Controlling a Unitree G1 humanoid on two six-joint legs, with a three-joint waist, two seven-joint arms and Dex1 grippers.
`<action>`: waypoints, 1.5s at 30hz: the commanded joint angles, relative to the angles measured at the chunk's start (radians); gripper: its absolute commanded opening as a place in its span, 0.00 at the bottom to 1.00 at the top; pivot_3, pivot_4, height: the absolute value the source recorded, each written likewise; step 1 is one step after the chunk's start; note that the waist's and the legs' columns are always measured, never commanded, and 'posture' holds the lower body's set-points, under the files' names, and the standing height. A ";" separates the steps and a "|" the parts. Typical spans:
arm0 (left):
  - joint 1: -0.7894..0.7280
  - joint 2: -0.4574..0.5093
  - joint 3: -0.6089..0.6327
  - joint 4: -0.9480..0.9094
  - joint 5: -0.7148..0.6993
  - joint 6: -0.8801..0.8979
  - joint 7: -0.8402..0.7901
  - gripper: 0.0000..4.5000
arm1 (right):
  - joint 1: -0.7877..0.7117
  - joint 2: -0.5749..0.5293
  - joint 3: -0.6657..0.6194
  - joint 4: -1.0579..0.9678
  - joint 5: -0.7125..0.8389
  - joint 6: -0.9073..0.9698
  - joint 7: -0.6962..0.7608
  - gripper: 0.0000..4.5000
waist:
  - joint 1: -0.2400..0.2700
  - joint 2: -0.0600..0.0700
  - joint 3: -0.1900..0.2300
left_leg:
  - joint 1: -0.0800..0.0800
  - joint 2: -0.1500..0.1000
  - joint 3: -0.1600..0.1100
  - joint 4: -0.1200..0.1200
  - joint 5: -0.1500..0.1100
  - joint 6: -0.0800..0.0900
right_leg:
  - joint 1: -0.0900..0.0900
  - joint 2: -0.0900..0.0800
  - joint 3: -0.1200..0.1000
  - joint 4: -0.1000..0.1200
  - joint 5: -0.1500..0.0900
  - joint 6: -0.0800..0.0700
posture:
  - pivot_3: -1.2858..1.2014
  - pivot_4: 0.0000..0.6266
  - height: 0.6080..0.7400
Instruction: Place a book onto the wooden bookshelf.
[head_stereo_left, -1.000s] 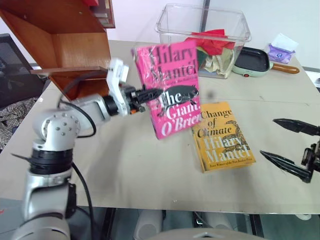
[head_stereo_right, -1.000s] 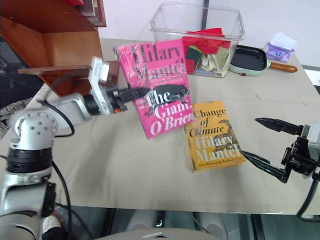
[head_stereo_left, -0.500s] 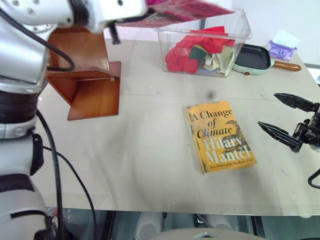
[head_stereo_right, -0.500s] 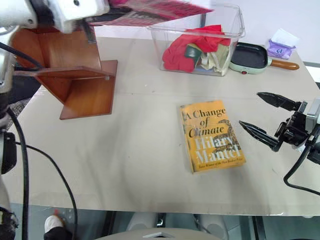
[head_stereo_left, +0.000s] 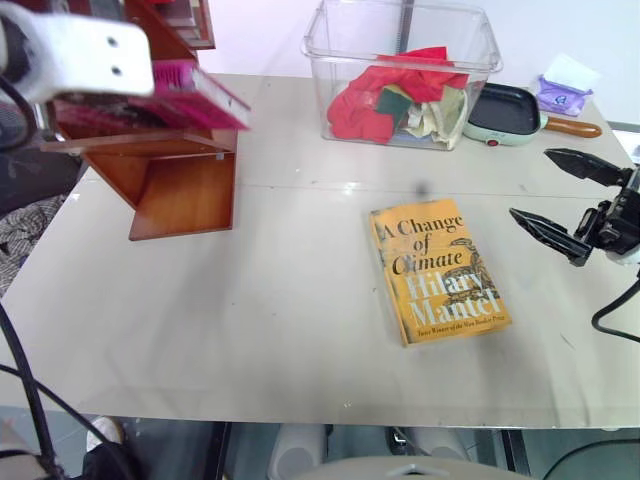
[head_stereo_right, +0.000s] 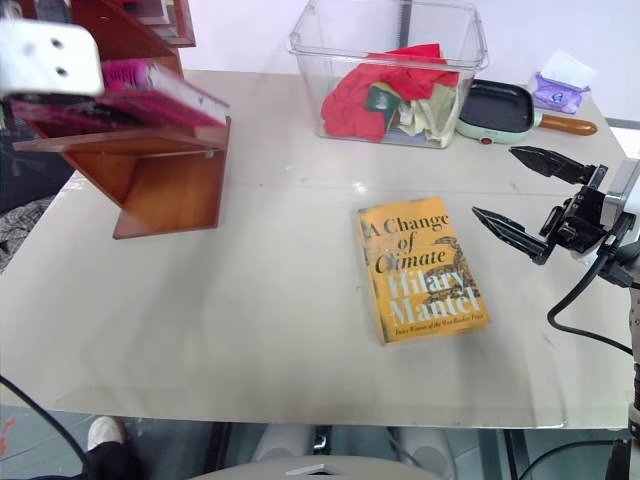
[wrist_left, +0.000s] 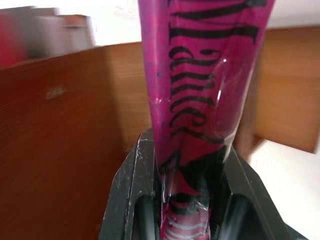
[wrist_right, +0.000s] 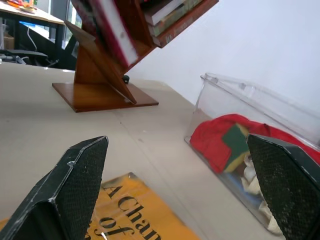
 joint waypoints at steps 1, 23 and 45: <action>0.080 0.039 0.060 0.001 0.060 0.051 0.020 0.13 | -0.005 -0.021 -0.032 -0.020 0.028 -0.002 0.014 1.00 | -0.015 0.000 0.000 | 0.000 0.001 0.000 0.000 0.000 0.000 | 0.000 0.001 0.000 0.000 0.000 0.000 | 0.52 0.24 0.80; 0.147 -0.118 0.189 -0.282 0.004 0.481 -0.066 0.98 | 0.008 -0.066 -0.073 -0.112 0.203 0.130 0.031 1.00 | -0.007 0.001 -0.001 | 0.001 -0.001 0.000 0.002 0.000 0.000 | 0.000 0.000 0.002 0.003 0.000 0.000 | 0.52 0.24 0.80; 0.861 -0.797 0.596 -0.752 -0.680 0.646 0.223 0.98 | 0.397 -0.119 -0.195 0.095 -0.075 -0.001 0.116 1.00 | -0.007 0.007 -0.006 | 0.016 -0.003 -0.013 0.000 0.000 0.000 | 0.016 0.000 0.003 0.001 0.000 0.000 | 0.52 0.24 0.80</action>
